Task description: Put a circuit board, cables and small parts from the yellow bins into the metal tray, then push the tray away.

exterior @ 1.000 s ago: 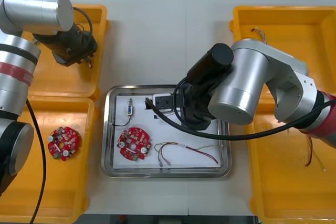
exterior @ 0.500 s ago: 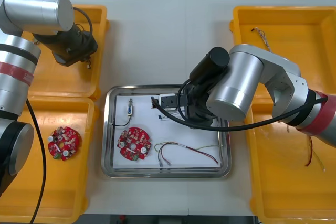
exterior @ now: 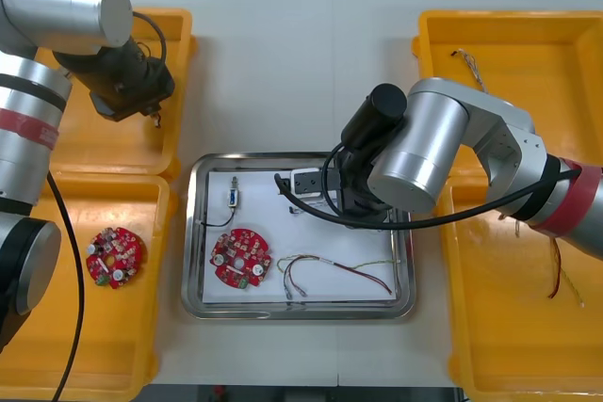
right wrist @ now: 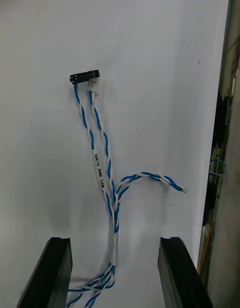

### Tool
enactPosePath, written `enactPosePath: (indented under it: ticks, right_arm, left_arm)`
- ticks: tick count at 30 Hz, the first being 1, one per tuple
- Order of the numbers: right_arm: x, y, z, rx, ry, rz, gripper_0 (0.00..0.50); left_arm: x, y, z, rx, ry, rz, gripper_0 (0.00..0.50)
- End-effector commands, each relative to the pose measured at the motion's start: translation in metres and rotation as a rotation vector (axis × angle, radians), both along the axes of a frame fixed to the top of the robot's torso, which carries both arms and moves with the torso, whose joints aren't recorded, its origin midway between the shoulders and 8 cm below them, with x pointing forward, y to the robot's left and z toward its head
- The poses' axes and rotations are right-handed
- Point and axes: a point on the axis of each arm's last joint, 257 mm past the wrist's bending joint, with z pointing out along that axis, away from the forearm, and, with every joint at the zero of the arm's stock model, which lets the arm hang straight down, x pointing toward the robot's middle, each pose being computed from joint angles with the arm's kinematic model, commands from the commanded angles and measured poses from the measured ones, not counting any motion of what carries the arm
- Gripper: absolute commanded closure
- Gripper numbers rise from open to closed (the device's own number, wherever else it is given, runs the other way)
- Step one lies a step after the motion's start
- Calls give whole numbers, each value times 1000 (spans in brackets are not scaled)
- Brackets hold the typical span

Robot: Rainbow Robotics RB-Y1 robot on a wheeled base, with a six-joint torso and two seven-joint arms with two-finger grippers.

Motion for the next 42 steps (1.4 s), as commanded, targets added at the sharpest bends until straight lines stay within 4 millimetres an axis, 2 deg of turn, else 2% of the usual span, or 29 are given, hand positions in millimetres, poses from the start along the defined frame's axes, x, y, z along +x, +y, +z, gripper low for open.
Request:
enactPosePath:
  ticks: [1, 12, 19, 29, 36, 38, 42]
  right_arm:
    - [9, 10, 33, 0, -34, 22, 0]
    - [3, 10, 75, 52, 20, -63, 0]
    - [4, 3, 104, 112, 58, -161, 0]
    - [-10, -26, 144, 209, 95, -456, 0]
    - [-7, -40, 170, 374, 106, -661, 0]
    - [-6, -49, 177, 433, 104, -728, 0]
    - [-5, -67, 181, 499, 107, -825, 0]
  left_arm:
    - [0, -7, 47, 48, -54, -111, 500]
    - [-15, 2, 80, 82, -68, -128, 500]
    - [-27, 19, 95, 127, -66, -202, 500]
    - [-44, 44, 101, 227, -94, -319, 500]
    - [-59, 37, 104, 206, -103, -377, 500]
    - [-68, 36, 105, 205, -98, -397, 500]
    - [-73, 32, 112, 228, -123, -422, 500]
